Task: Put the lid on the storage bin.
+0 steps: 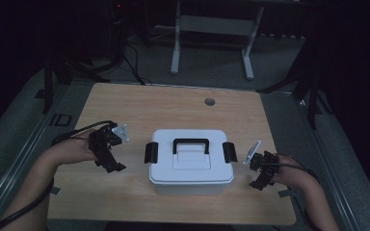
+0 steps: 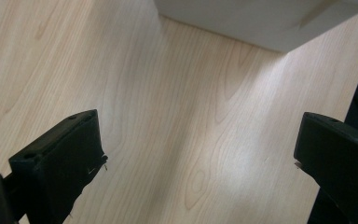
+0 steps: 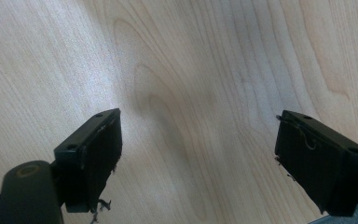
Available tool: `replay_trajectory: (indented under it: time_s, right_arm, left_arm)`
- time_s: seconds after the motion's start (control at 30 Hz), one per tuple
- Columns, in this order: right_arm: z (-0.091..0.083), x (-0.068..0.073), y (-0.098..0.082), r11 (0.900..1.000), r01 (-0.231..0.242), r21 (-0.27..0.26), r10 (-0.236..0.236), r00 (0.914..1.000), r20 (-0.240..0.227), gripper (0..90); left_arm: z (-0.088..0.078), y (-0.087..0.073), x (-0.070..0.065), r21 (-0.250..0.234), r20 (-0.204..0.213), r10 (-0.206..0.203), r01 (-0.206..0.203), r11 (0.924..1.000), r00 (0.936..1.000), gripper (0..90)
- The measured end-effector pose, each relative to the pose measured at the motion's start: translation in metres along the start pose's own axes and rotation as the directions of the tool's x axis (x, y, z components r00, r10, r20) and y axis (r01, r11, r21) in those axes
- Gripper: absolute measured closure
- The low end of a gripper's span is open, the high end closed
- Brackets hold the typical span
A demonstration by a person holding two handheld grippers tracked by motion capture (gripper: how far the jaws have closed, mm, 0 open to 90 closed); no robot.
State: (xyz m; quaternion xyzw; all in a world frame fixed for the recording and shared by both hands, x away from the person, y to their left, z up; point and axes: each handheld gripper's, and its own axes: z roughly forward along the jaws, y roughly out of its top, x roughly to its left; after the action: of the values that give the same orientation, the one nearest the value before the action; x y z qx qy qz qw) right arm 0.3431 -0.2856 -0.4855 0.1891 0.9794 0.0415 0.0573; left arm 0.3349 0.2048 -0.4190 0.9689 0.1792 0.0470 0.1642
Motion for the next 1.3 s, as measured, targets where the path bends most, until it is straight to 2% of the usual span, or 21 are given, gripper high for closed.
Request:
replay_trajectory:
  time_s: [0.13, 0.23, 0.33, 0.6, 0.7, 0.87, 1.0, 1.17, 1.3]
  right_arm:
    - [0.001, -0.001, -0.002, 1.0, -0.01, 0.003, 0.01, 0.9999, -0.002, 14.6]
    - [0.001, -0.001, -0.002, 1.0, -0.014, 0.002, 0.014, 0.9999, -0.005, 14.6]
    - [0.002, -0.001, -0.003, 1.0, -0.012, 0.001, 0.012, 0.9999, -0.004, 14.6]
    - [0.002, -0.002, -0.004, 1.0, -0.016, 0.002, 0.016, 0.9999, 0.0, 14.6]
    - [0.003, -0.002, -0.005, 1.0, -0.014, 0.002, 0.014, 0.9999, 0.002, 14.6]
    - [0.004, -0.002, -0.005, 1.0, -0.013, 0.001, 0.013, 0.9999, 0.003, 14.6]
    - [0.005, -0.003, -0.005, 1.0, -0.015, 0.006, 0.015, 0.9999, 0.001, 14.6]
    - [0.006, -0.003, -0.006, 1.0, -0.013, 0.006, 0.013, 0.9999, 0.001, 14.6]
    - [0.007, -0.003, -0.007, 1.0, -0.018, 0.009, 0.018, 0.9998, 0.004, 14.6]
  left_arm:
    - [0.007, -0.009, -0.001, 0.004, 0.01, -0.002, 0.002, 1.0, 0.9999, 0.6]
    - [0.011, -0.013, -0.001, -0.005, 0.001, -0.002, 0.002, 1.0, 1.0, 0.6]
    - [0.019, -0.02, -0.001, -0.011, 0.026, -0.017, 0.017, 0.9998, 0.9995, 0.6]
    - [0.036, -0.031, -0.001, -0.006, 0.048, -0.03, 0.03, 0.9995, 0.9984, 0.6]
    - [0.042, -0.035, -0.001, -0.02, 0.054, -0.019, 0.02, 0.9996, 0.9984, 0.6]
    - [0.051, -0.039, 0.0, -0.013, 0.058, -0.009, 0.009, 0.9999, 0.9983, 0.6]
    - [0.057, -0.042, -0.001, -0.03, 0.064, -0.01, 0.012, 0.9995, 0.9979, 0.6]
    - [0.066, -0.05, -0.004, -0.025, 0.077, -0.008, 0.01, 0.9996, 0.997, 0.6]
    - [0.073, -0.056, -0.006, -0.03, 0.093, -0.028, 0.03, 0.9991, 0.9953, 0.7]
